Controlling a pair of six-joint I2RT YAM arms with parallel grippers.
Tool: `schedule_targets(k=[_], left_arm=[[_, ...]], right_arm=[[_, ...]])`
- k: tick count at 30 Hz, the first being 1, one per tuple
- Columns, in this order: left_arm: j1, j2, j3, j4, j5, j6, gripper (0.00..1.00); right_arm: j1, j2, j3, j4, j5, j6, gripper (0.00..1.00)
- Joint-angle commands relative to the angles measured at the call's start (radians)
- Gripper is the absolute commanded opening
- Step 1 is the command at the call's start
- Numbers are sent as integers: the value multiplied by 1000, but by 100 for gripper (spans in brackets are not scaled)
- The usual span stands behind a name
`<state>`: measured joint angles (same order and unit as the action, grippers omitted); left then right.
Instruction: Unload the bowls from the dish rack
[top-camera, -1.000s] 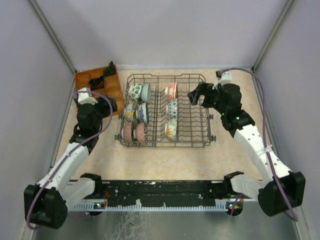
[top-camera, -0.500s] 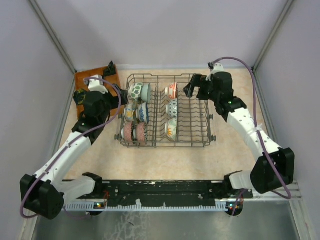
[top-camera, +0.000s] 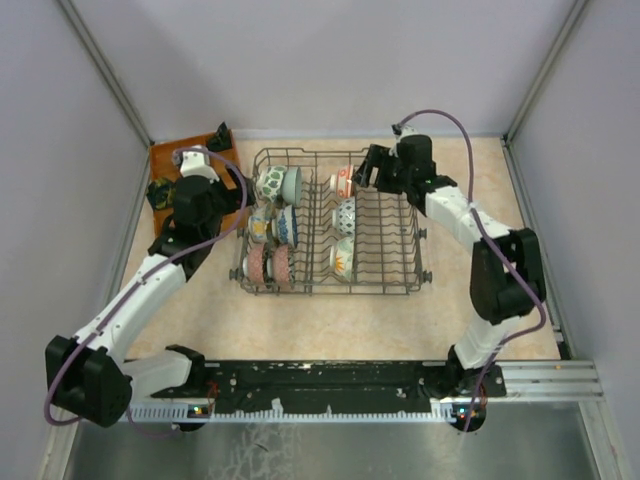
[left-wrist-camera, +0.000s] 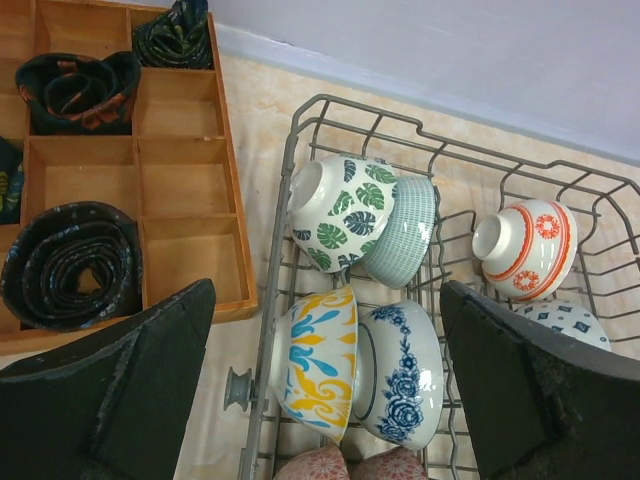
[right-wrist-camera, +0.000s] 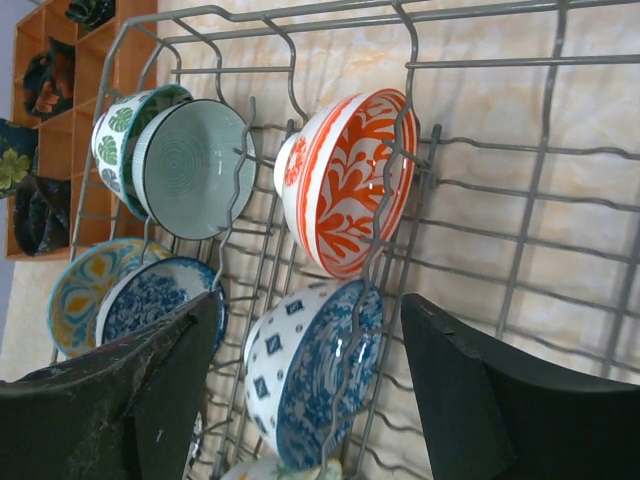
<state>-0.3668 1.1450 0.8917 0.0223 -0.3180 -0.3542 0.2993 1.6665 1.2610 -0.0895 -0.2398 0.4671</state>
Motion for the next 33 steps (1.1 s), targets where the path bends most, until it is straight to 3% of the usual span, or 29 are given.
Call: schedule_targets(k=[1, 10, 21, 33], left_arm=[[-3, 0, 35, -19, -14, 11, 99], [-4, -71, -91, 51, -17, -44, 99], [-4, -98, -111, 65, -59, -26, 99], [-4, -89, -119, 82, -75, -19, 99]], right_arm=[[1, 91, 104, 93, -84, 55, 72], [1, 255, 177, 196, -153, 120, 63], [1, 349, 235, 263, -200, 175, 54], [1, 387, 189, 392, -245, 255, 32]])
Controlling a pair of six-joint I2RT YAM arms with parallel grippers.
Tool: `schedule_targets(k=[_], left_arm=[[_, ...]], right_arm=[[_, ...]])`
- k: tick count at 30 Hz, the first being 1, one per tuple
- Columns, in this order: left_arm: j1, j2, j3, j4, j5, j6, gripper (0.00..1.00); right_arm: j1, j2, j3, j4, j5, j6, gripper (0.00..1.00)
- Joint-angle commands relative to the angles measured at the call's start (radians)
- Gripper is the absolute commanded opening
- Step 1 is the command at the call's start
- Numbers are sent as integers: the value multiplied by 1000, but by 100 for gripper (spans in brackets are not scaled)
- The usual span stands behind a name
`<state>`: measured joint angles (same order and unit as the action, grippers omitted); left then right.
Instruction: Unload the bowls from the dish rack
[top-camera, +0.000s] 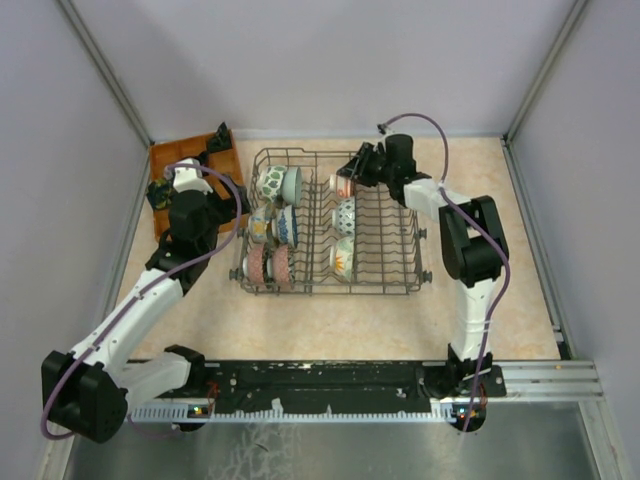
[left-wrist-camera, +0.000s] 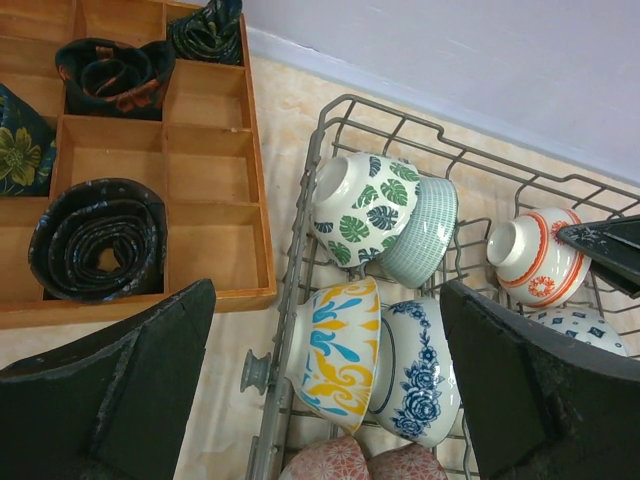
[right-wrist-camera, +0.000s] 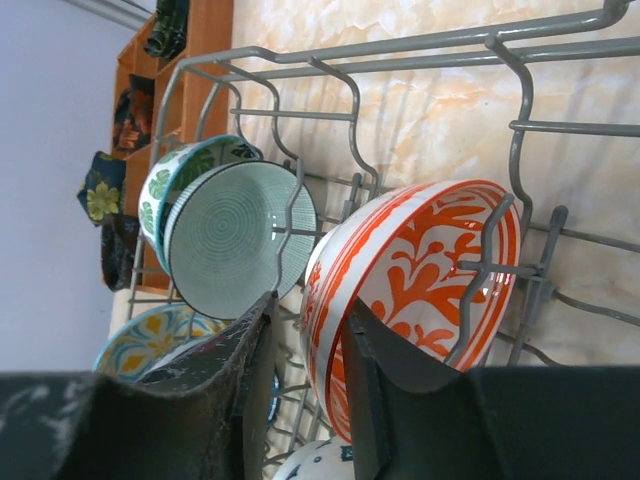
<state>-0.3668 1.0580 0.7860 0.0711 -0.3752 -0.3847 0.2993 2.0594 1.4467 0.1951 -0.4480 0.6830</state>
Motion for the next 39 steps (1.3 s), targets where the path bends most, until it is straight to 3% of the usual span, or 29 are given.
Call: schedule_targets(k=[1, 6, 20, 28, 35, 39], left_arm=[[-4, -1, -15, 35, -17, 11, 99], [-4, -1, -17, 35, -17, 10, 99], [-4, -13, -37, 59, -41, 4, 99], [-4, -10, -37, 66, -47, 5, 99], [-5, 2, -37, 71, -53, 5, 99], [-4, 7, -30, 81, -56, 11, 99]], right_arm=[[0, -6, -4, 121, -39, 47, 28], [-8, -15, -51, 199, -55, 89, 16], [-48, -50, -127, 406, -132, 186, 0], [-85, -40, -114, 645, -215, 317, 0], [-89, -61, -56, 668, -248, 319, 0], [-95, -131, -53, 586, -229, 259, 0]])
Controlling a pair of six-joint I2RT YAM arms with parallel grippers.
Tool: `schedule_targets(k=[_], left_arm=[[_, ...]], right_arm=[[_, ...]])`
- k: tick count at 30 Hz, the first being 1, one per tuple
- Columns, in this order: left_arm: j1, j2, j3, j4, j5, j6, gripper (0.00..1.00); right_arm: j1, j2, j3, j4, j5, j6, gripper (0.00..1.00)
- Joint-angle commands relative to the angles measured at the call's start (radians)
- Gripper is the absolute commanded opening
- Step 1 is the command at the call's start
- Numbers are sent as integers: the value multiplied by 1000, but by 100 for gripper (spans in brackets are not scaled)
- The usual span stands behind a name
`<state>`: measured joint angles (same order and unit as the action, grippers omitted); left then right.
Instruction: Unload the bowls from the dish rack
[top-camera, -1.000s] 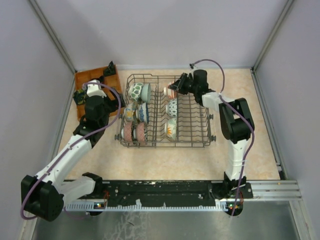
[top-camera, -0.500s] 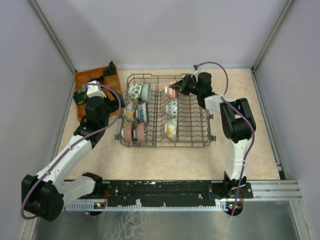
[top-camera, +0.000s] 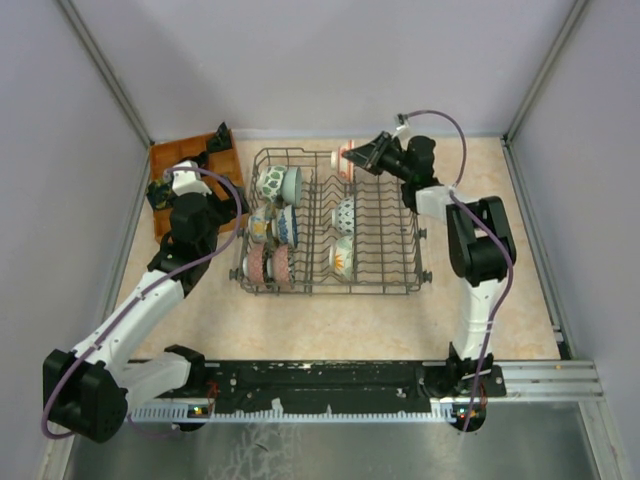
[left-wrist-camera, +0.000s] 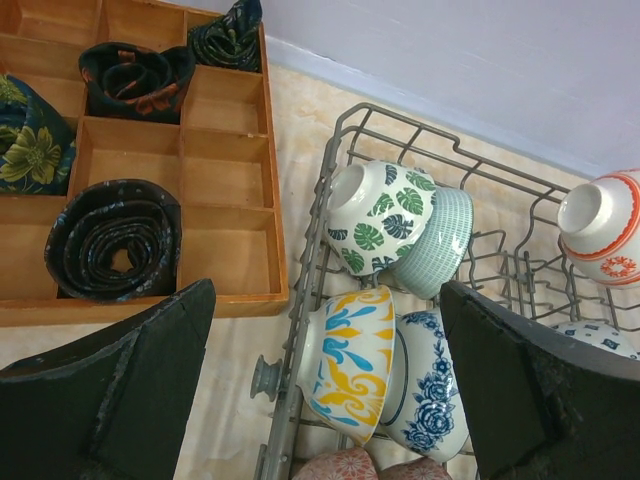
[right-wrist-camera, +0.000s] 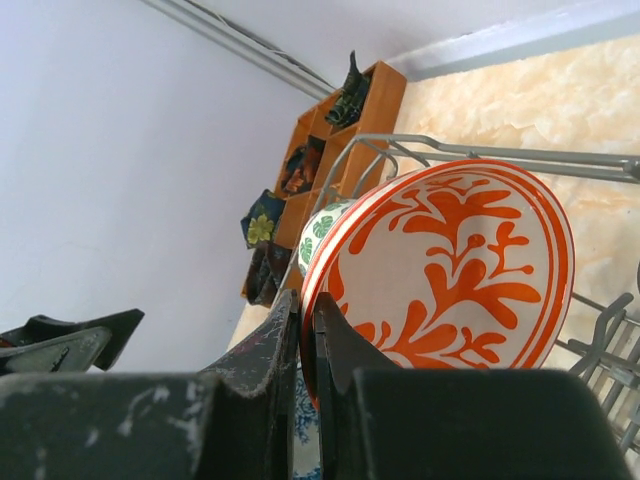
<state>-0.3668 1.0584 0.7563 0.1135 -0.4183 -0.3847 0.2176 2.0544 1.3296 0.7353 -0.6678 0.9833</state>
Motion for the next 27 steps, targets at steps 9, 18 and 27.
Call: schedule_targets(k=[9, 18, 27], left_arm=[[-6, 6, 5, 34, 2, 0, 99], [-5, 4, 5, 39, 12, -3, 99], [-6, -1, 7, 25, 26, -10, 99]], right_arm=[[-58, -357, 124, -476, 258, -401, 0], [-93, -273, 438, -1135, 752, -734, 0], [-139, -112, 532, -1275, 906, -817, 0]])
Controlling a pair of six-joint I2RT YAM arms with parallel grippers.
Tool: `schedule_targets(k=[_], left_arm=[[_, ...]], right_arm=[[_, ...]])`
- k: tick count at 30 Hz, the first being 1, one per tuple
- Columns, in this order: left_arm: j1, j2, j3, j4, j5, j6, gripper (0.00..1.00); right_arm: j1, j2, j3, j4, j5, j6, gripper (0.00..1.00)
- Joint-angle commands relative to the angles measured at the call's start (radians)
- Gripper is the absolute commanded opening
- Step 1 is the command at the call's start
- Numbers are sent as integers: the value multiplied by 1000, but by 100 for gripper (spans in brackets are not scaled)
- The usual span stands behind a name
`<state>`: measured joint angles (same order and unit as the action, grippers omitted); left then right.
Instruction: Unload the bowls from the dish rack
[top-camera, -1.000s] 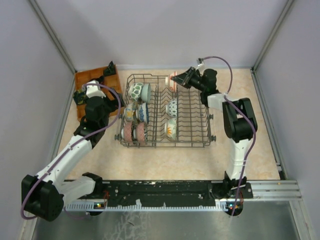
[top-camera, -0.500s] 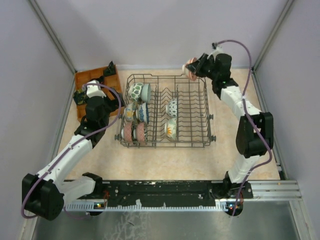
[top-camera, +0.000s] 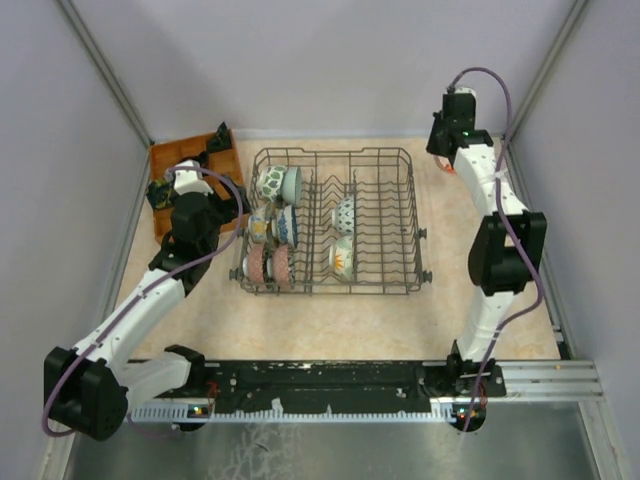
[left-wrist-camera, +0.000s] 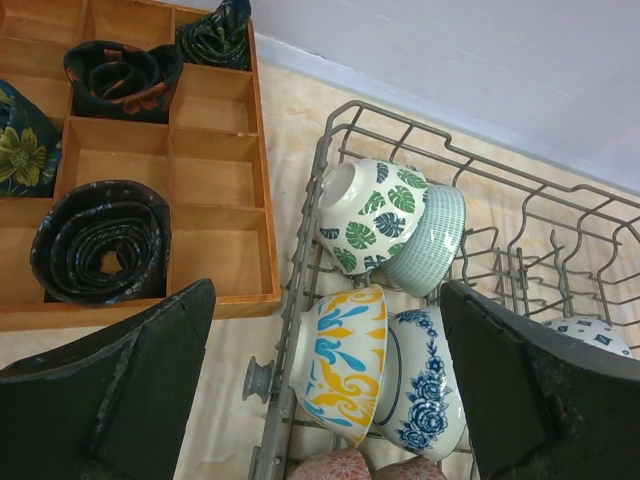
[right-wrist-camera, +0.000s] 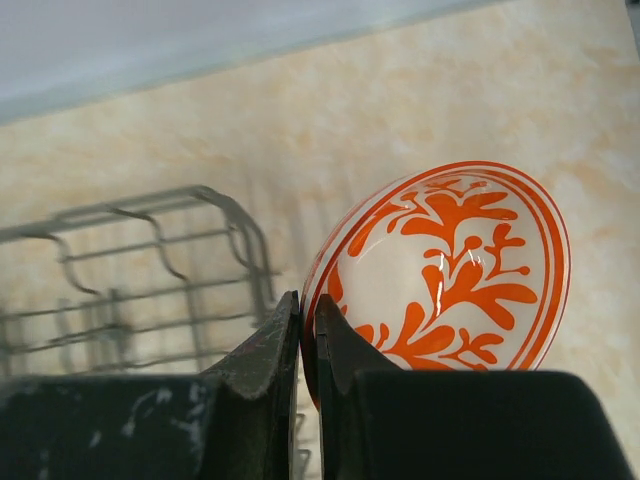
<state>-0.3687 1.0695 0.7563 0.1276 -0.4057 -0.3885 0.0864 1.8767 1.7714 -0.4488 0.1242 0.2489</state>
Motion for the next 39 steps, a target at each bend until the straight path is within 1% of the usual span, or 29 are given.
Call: schedule_targets(k=[1, 6, 11, 16, 24, 32, 33, 34, 37, 39], left_arm=[[-4, -14, 7, 12, 12, -6, 99], [-3, -11, 7, 9, 10, -6, 99], [-4, -7, 3, 8, 9, -8, 99], [-4, -3, -1, 9, 6, -11, 99], [-4, -9, -11, 5, 4, -17, 99], [-3, -12, -13, 2, 1, -17, 99], [-4, -12, -13, 3, 1, -17, 99], [-4, -11, -13, 2, 3, -16, 99], [-4, -11, -14, 2, -1, -12, 99], [-4, -11, -15, 1, -4, -8, 99]], right_arm=[[-9, 83, 100, -100, 126, -89, 0], [-11, 156, 133, -113, 157, -115, 0], [-10, 251, 218, -161, 184, -139, 0], [-15, 326, 274, -173, 192, -148, 0], [-19, 401, 344, -187, 184, -155, 0], [-19, 439, 355, -200, 167, -149, 0], [-19, 442, 354, -200, 164, -146, 2], [-19, 444, 351, -200, 159, -144, 5], [-19, 450, 346, -200, 147, -137, 20], [-19, 453, 345, -200, 140, -131, 23]])
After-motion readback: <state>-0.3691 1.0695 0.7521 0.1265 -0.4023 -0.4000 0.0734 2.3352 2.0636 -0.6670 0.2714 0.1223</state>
